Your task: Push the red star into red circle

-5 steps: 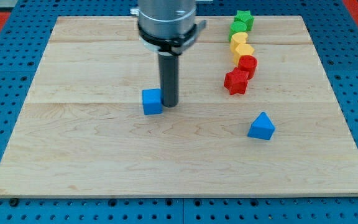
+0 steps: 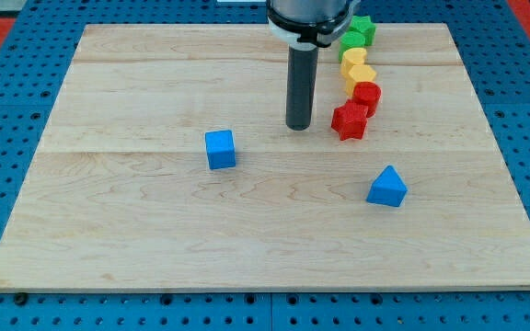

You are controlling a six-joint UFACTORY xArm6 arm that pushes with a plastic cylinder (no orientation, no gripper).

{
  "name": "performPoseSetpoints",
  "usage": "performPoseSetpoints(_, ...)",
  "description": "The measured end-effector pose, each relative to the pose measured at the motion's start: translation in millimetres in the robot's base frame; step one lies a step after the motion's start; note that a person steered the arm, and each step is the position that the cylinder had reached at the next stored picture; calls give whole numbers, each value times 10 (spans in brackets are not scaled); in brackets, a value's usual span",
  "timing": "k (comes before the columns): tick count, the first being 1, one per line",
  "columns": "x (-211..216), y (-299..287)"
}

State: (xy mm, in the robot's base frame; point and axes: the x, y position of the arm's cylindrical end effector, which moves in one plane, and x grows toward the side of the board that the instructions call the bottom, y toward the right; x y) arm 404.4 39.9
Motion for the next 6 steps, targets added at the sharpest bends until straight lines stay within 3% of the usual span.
performPoseSetpoints(6,206,700)
